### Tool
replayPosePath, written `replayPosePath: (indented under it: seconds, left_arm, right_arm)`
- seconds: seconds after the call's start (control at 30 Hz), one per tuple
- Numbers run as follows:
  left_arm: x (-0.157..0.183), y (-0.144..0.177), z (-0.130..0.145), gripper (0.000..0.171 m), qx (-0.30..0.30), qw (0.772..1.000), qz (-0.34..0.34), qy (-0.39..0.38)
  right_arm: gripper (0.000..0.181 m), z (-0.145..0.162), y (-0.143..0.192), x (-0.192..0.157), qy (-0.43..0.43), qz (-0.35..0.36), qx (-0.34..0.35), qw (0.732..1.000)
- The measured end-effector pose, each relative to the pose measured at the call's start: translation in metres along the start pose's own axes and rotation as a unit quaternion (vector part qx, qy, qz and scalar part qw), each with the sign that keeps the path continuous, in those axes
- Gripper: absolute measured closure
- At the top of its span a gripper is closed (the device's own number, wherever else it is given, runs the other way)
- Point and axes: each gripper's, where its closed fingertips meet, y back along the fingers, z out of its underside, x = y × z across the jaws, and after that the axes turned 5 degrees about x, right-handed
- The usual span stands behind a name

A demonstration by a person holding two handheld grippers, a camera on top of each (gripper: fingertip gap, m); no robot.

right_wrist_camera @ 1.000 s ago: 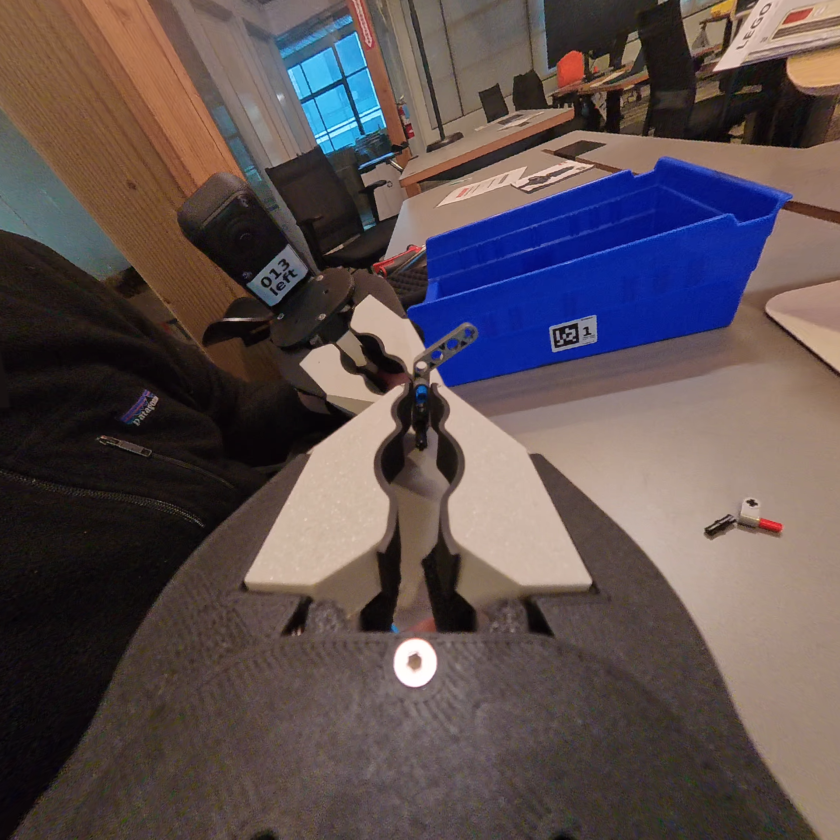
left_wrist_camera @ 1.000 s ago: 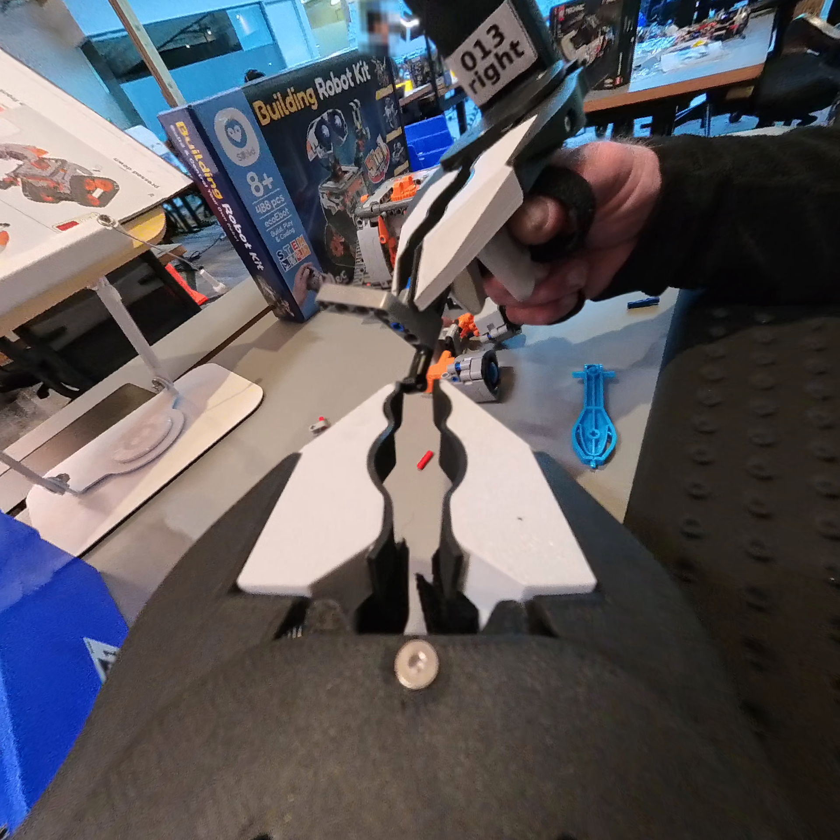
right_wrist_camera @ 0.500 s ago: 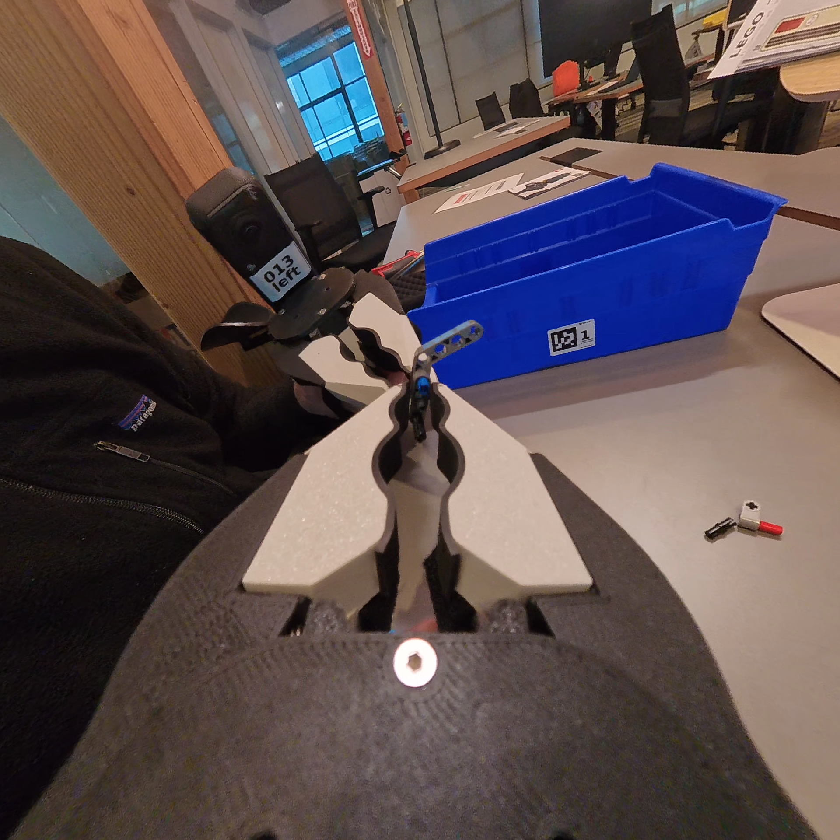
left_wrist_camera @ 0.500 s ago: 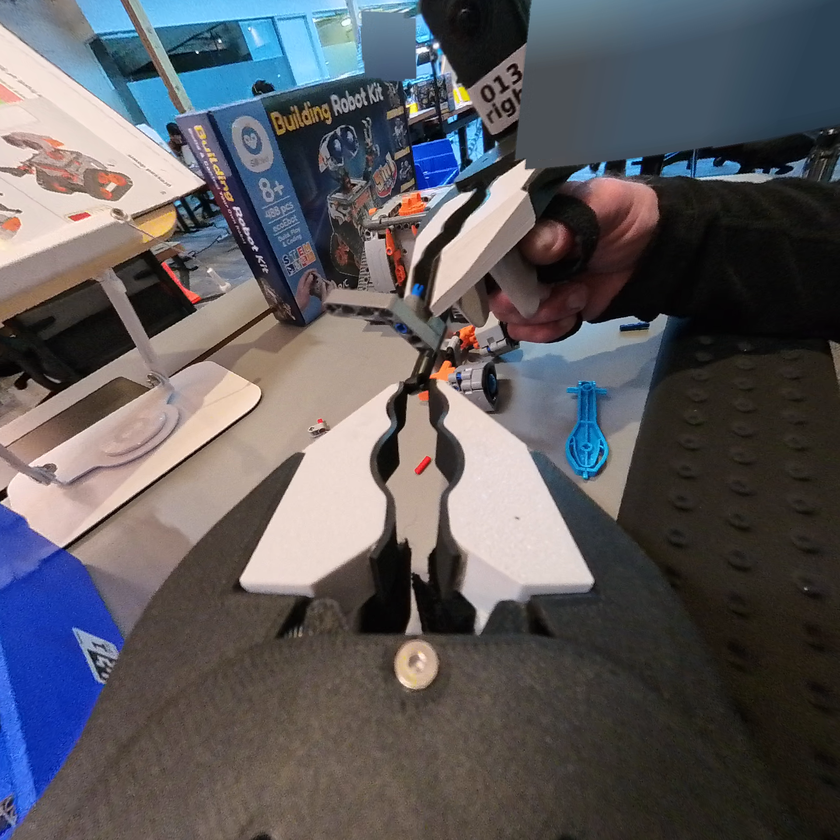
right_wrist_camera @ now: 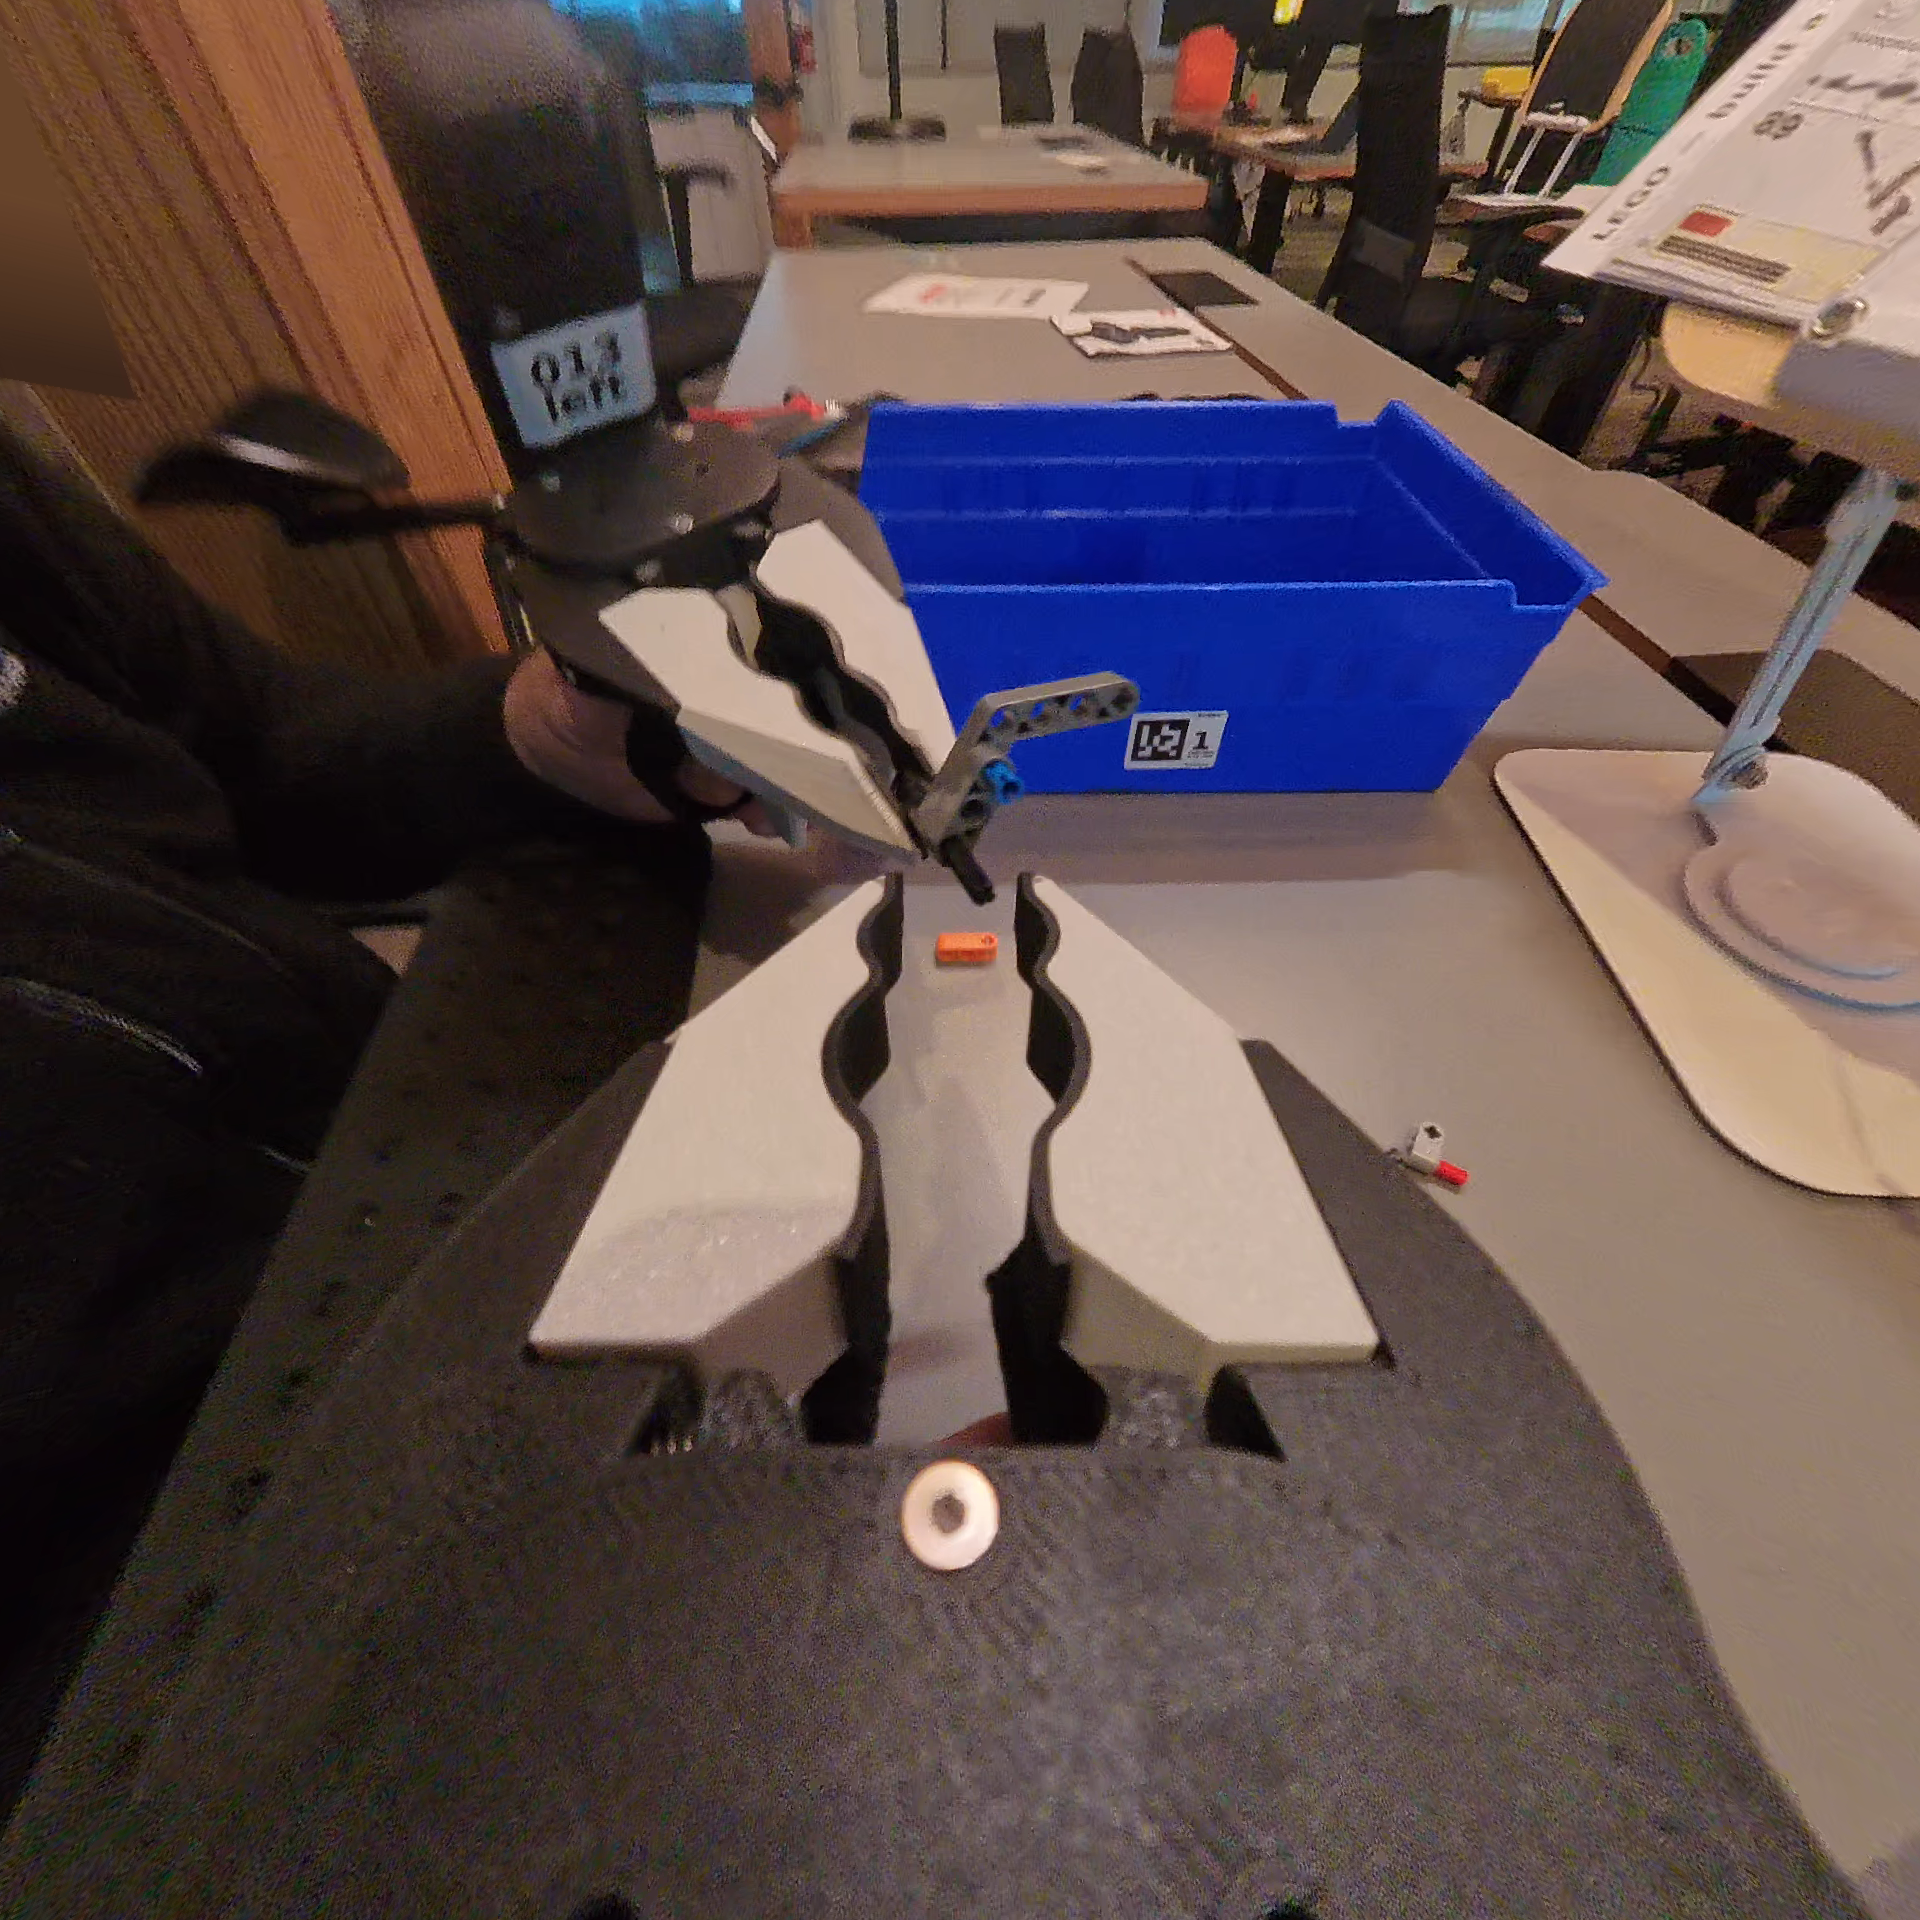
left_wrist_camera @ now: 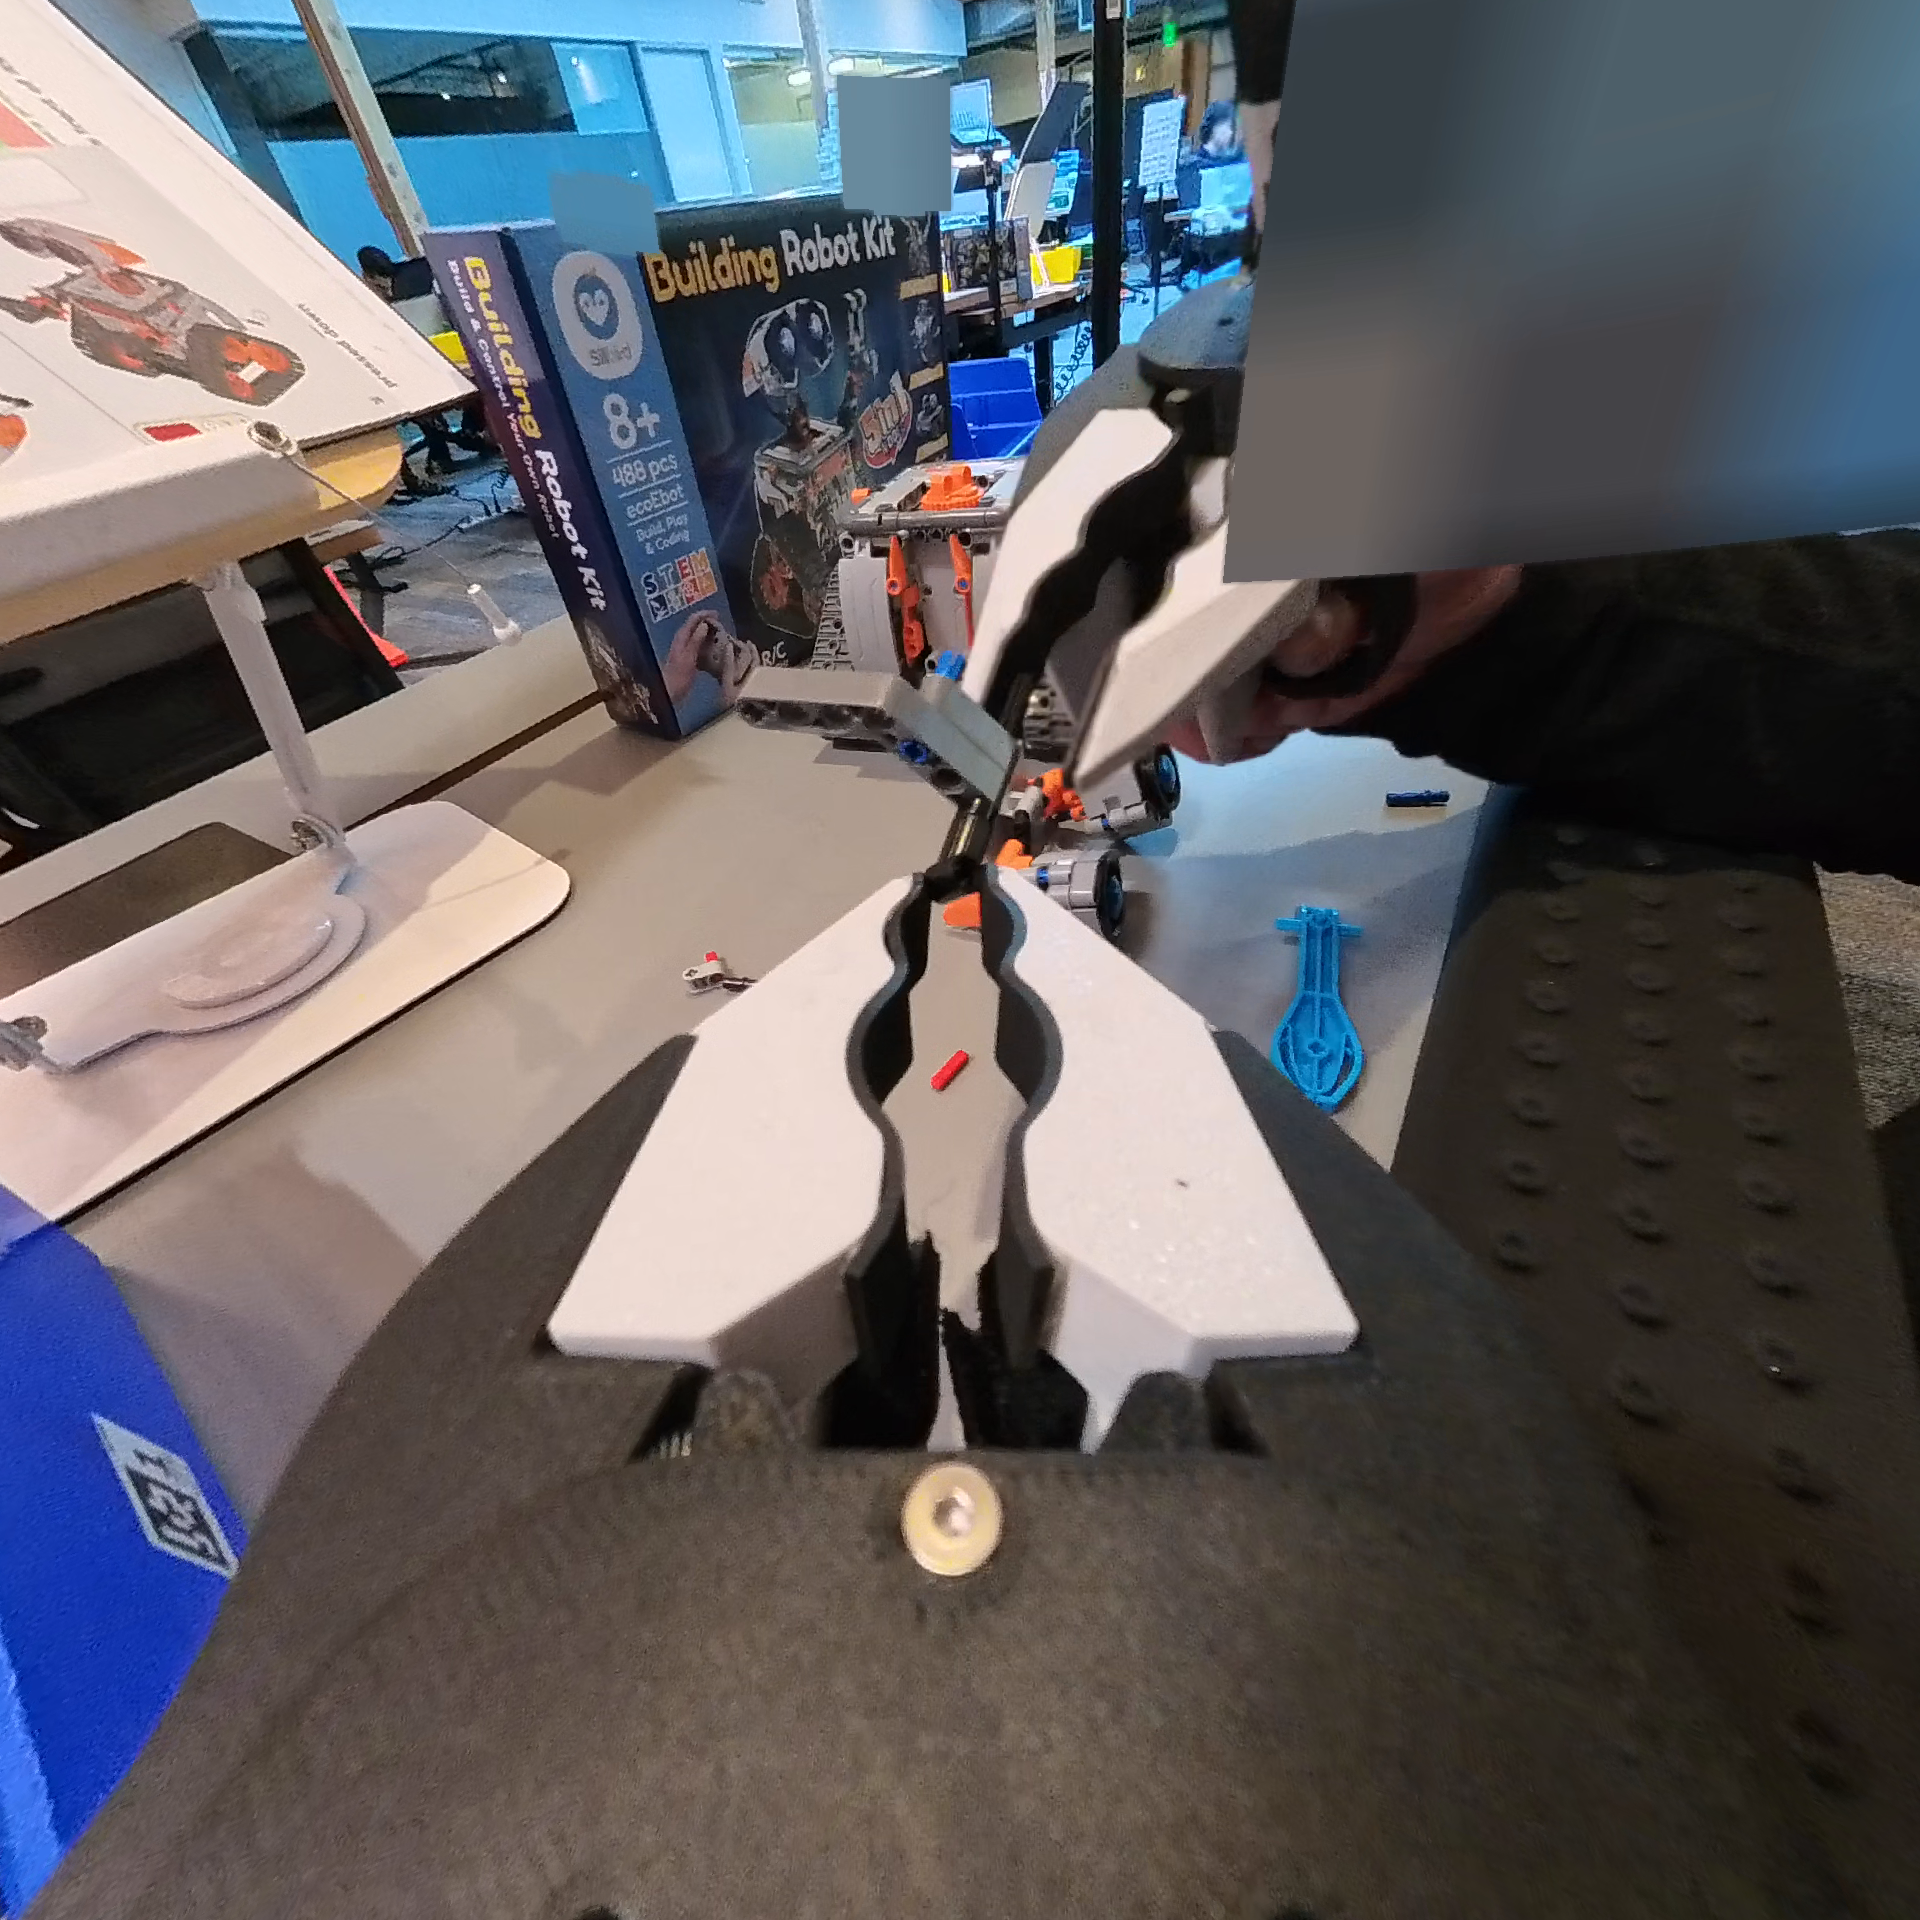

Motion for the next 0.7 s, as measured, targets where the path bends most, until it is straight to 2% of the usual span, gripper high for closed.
replayPosePath:
  seconds: [0.13,0.33,0.5,0.63,0.7]
  left_arm:
    - [0.005,-0.002,0.002,0.165,-0.005,1.0,0.011,-0.002]
    - [0.01,-0.004,0.005,0.165,-0.016,1.0,0.021,-0.009]
    - [0.01,-0.004,0.008,0.165,-0.025,0.999,0.02,-0.009]
    - [0.011,-0.003,0.01,0.165,-0.036,0.999,0.01,-0.019]
    - [0.012,-0.004,0.014,0.165,-0.048,0.999,0.009,-0.022]
  right_arm:
    - [0.159,0.011,-0.008,-0.006,0.07,0.016,-0.044,0.996]
    - [0.178,0.022,-0.011,-0.001,0.126,0.05,-0.085,0.987]
    - [0.173,0.019,-0.011,0.0,0.139,0.059,-0.08,0.985]
    - [0.164,0.024,-0.009,0.007,0.177,0.085,-0.107,0.975]
    - [0.171,0.025,-0.011,0.002,0.18,0.074,-0.109,0.975]
